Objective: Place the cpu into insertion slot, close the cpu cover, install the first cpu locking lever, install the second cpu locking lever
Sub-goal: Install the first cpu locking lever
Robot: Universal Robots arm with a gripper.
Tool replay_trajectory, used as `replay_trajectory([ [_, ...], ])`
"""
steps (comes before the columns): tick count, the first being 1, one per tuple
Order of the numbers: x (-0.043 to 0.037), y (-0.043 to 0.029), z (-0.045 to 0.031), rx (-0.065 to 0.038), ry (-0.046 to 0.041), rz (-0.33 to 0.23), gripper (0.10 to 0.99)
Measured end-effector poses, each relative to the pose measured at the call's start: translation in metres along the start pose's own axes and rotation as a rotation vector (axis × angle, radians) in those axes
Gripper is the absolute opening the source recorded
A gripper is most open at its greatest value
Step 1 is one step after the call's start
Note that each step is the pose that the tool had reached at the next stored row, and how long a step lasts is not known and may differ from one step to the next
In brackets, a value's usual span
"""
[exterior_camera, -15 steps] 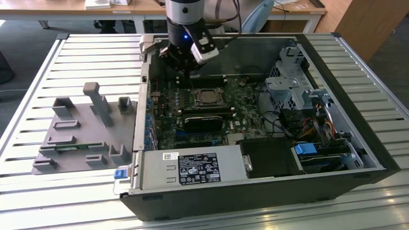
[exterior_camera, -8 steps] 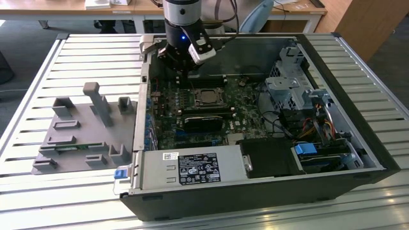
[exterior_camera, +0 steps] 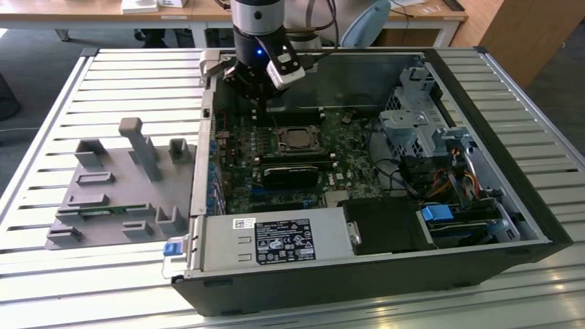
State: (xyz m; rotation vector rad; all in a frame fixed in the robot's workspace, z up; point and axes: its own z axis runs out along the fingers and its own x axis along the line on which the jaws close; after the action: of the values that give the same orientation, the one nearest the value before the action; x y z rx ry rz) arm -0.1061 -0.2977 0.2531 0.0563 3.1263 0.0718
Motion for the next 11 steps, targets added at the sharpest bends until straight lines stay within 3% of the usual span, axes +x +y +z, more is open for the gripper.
replay_trajectory([
  [11,-0.0016,0.0066,0.0013,0.0,0.0001,-0.005,0.106],
])
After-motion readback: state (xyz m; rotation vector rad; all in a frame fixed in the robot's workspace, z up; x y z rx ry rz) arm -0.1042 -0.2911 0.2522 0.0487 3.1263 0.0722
